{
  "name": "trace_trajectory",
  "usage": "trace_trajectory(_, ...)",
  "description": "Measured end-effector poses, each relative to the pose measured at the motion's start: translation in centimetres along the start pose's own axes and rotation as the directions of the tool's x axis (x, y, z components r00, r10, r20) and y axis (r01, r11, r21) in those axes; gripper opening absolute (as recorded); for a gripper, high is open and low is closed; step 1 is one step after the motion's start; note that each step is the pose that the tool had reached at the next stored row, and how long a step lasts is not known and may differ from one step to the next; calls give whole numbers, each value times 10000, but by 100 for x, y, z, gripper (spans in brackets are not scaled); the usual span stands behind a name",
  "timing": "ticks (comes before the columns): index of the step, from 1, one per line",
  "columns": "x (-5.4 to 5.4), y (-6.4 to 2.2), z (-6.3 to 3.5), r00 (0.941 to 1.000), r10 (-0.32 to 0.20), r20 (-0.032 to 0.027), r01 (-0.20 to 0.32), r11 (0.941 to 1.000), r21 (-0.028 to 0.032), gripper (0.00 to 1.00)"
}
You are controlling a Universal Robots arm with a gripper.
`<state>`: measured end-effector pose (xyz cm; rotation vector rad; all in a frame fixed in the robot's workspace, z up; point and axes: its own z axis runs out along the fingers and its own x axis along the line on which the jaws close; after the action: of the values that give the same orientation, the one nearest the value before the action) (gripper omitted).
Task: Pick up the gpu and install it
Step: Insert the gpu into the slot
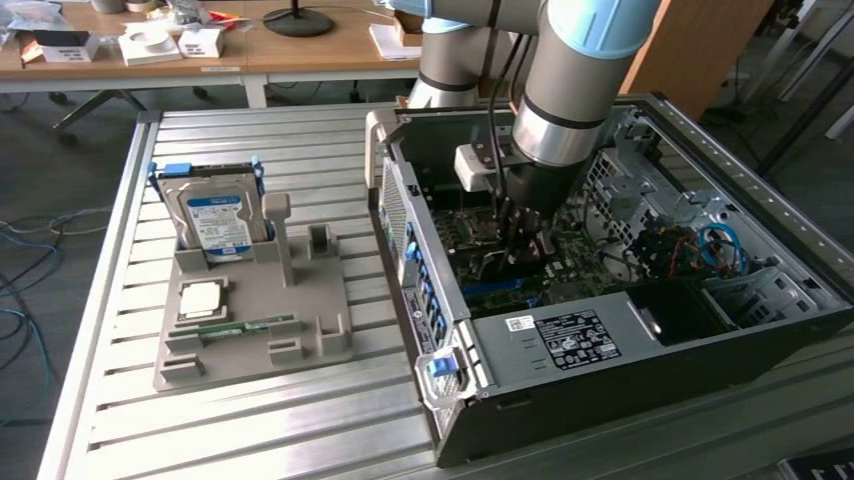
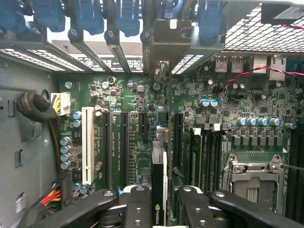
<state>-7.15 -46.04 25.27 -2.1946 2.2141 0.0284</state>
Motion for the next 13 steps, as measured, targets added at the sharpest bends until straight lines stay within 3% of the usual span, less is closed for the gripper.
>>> trace_trajectory(13,1,1,15,10000,0,-1,0,10000,0,26)
